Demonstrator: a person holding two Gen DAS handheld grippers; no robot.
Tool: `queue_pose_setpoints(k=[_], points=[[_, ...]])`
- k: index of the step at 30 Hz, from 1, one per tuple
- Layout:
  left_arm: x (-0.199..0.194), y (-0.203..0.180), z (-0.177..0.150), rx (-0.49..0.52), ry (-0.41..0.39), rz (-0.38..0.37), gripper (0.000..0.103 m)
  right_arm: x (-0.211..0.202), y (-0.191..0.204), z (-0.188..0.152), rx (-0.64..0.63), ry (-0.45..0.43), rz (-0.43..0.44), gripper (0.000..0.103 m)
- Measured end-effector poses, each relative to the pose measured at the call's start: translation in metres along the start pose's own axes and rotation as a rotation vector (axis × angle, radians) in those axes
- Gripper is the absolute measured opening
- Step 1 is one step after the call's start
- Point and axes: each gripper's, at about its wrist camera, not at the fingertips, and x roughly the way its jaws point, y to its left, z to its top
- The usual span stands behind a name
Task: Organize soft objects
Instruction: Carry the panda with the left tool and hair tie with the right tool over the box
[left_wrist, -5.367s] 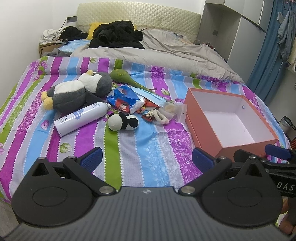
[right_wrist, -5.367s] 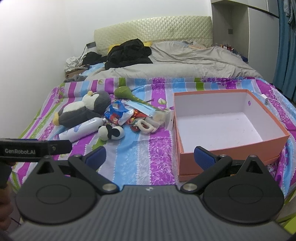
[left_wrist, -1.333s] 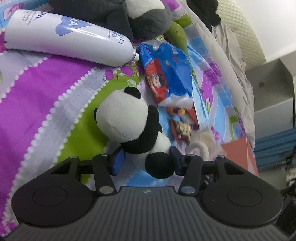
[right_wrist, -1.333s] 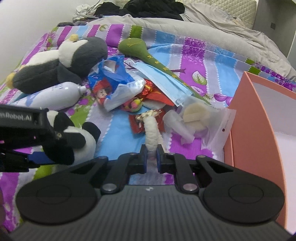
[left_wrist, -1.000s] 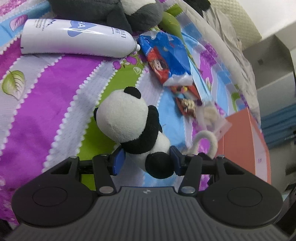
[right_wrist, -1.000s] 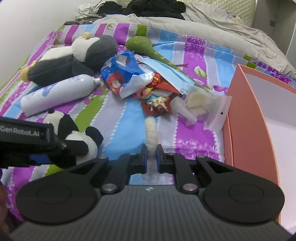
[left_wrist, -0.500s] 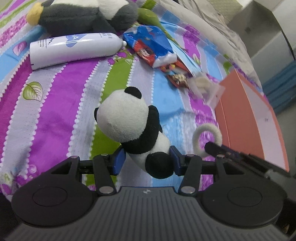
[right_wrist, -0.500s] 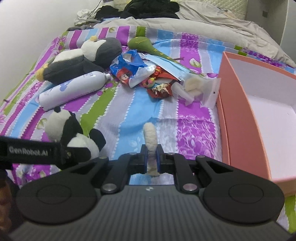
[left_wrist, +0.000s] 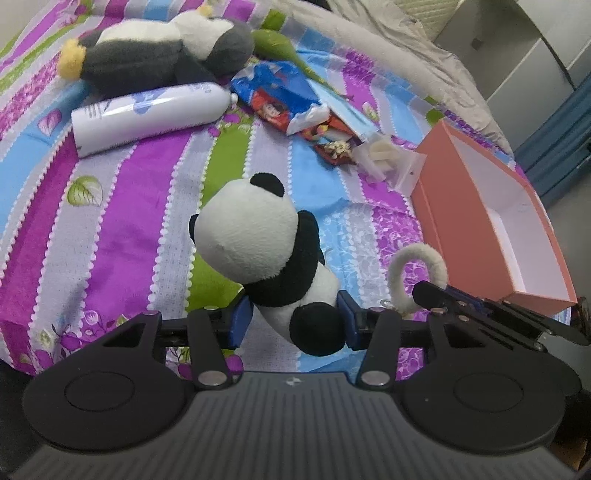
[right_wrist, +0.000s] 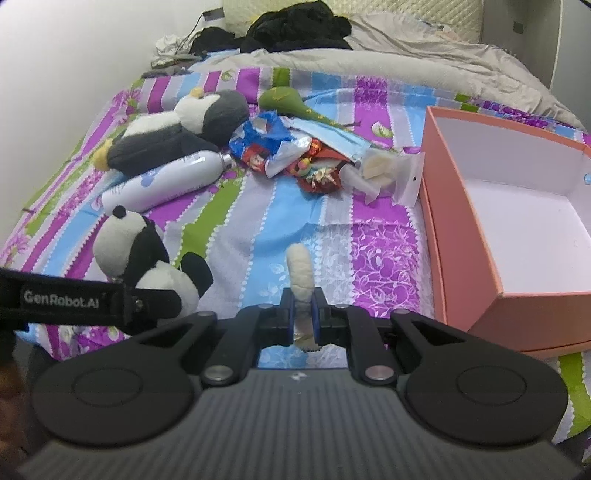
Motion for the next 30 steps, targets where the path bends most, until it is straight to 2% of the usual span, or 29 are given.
queue_pose_setpoints(k=[7, 11, 19, 30], points=[[-0.023, -0.015, 0.005, 0.038, -0.041, -0.023, 0.054, -0.022, -0.005, 0.012, 0.019, -0.064, 0.002, 0.013], [-0.042, -0.026, 0.011, 0.048, -0.079, -0.061, 0.054, -0.038, -0.010, 0.023, 0.046, -0.098, 0.013, 0.013], [-0.073, -0.061, 0.023, 0.122, -0.153, -0.109, 0.054, -0.078, -0.022, 0.042, 0.045, -0.210, 0.002, 0.013], [-0.081, -0.111, 0.025, 0.193, -0.159, -0.185, 0.054, -0.122, -0.059, 0.042, 0.065, -0.292, -0.056, 0.013]])
